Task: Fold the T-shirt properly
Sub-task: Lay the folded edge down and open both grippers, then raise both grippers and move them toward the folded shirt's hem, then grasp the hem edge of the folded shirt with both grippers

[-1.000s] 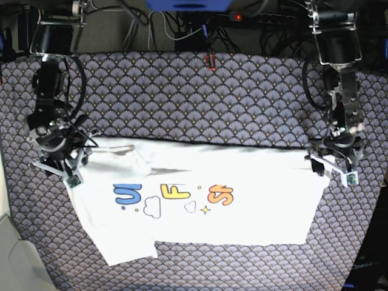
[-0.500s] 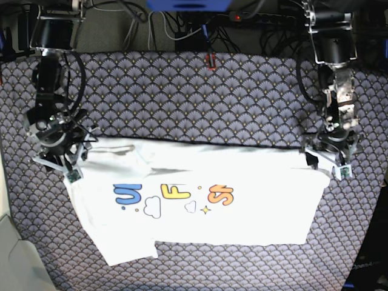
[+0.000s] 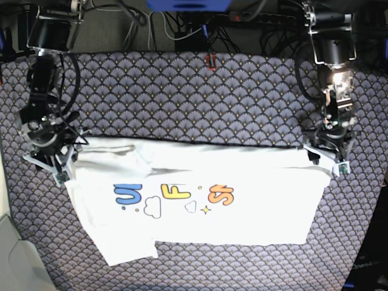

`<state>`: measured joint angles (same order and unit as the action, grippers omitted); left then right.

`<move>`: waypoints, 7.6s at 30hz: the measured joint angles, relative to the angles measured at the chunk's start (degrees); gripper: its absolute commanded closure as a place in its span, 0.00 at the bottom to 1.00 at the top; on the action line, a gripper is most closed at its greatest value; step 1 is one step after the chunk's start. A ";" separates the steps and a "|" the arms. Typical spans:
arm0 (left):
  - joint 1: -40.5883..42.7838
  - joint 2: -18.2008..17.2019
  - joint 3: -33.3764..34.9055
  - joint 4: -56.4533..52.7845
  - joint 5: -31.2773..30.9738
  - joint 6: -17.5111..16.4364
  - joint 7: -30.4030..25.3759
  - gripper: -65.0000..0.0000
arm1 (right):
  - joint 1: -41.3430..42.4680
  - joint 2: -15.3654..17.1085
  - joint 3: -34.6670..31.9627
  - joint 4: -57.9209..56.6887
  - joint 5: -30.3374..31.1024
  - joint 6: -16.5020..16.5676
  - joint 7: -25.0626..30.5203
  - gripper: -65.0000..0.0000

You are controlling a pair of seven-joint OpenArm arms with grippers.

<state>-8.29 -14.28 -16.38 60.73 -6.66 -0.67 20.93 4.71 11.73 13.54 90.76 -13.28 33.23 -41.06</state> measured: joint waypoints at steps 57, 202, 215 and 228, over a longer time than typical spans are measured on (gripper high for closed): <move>5.73 -0.35 0.00 10.27 0.83 0.17 7.13 0.99 | -8.66 2.25 2.38 -0.44 1.53 3.26 4.15 1.00; -10.49 -1.27 1.18 2.49 1.09 0.46 7.08 0.38 | 23.32 4.46 -4.94 -40.89 1.25 7.02 6.82 0.70; -10.93 -1.27 1.18 -2.16 1.09 0.46 2.60 0.38 | 23.32 3.72 -4.98 -40.89 1.09 7.02 6.82 1.00; -12.22 -1.25 1.16 -11.85 1.09 0.48 -8.83 0.38 | 23.15 3.34 -4.98 -40.85 1.05 7.02 6.97 1.00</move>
<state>-20.51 -15.53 -15.22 48.88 -5.56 -0.19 12.10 27.86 15.07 8.56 49.91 -12.23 40.25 -34.09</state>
